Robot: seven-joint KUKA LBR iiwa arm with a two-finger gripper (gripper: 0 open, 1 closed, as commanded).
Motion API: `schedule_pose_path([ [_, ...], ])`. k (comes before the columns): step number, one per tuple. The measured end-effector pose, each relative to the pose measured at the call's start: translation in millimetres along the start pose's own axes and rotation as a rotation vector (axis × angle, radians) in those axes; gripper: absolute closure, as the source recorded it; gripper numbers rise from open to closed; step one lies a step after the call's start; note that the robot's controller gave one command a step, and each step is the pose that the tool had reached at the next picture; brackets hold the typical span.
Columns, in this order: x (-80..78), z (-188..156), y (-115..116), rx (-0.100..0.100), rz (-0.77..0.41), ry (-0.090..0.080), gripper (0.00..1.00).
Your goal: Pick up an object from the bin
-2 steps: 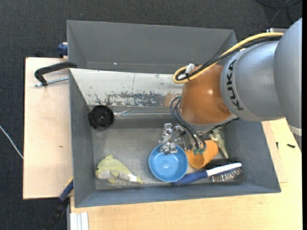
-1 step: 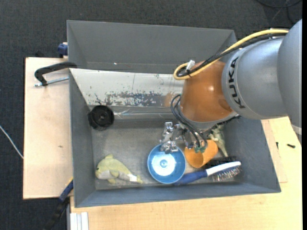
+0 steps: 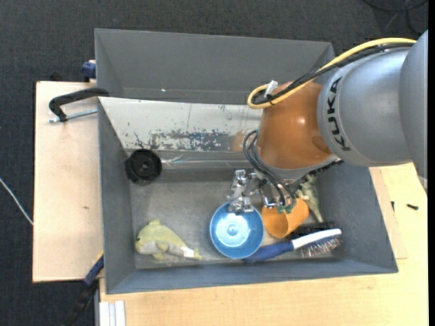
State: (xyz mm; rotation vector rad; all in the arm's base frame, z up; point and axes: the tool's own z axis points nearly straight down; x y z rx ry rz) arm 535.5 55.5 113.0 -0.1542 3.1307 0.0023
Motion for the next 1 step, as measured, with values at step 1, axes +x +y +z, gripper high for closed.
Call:
schedule_pose_path([
  [1, -3.6, -72.8, 0.4, 0.0, 0.0, -0.007, 1.0],
])
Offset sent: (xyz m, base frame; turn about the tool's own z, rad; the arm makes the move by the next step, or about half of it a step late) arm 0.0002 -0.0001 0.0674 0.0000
